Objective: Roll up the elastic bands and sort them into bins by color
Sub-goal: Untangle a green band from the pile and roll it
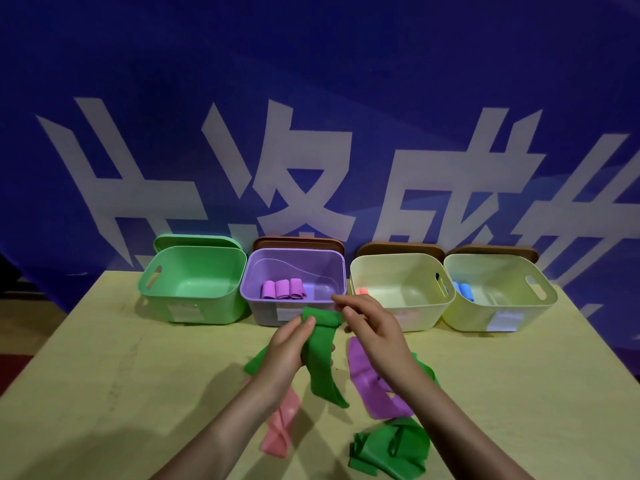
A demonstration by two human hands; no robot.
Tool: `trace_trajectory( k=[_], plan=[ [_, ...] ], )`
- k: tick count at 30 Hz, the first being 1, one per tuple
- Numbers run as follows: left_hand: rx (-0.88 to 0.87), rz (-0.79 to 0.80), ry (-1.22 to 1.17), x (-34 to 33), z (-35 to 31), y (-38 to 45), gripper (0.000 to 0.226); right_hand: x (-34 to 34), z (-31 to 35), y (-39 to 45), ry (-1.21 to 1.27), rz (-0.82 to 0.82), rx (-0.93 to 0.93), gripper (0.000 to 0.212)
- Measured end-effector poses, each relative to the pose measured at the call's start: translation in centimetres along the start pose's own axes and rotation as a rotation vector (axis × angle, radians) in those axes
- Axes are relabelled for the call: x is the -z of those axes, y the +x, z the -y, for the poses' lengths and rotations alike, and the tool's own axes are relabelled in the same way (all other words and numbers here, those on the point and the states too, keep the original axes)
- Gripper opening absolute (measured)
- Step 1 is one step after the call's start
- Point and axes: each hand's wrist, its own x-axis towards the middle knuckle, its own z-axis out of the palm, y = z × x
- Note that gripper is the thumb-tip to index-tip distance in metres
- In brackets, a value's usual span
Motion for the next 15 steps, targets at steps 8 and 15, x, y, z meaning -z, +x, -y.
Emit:
trace_trajectory(
  k=[8,15],
  plan=[
    [-0.058,-0.078,0.06,-0.2,0.2,0.1,0.023,-0.4,0.4,-0.2,0.112,0.014,-0.115,0.026],
    [0.02,-0.135,0.033,-0.4,1.1,0.9,0.022,-0.1,-1.0,-0.5,-0.356,-0.048,0.254,0.027]
  ],
)
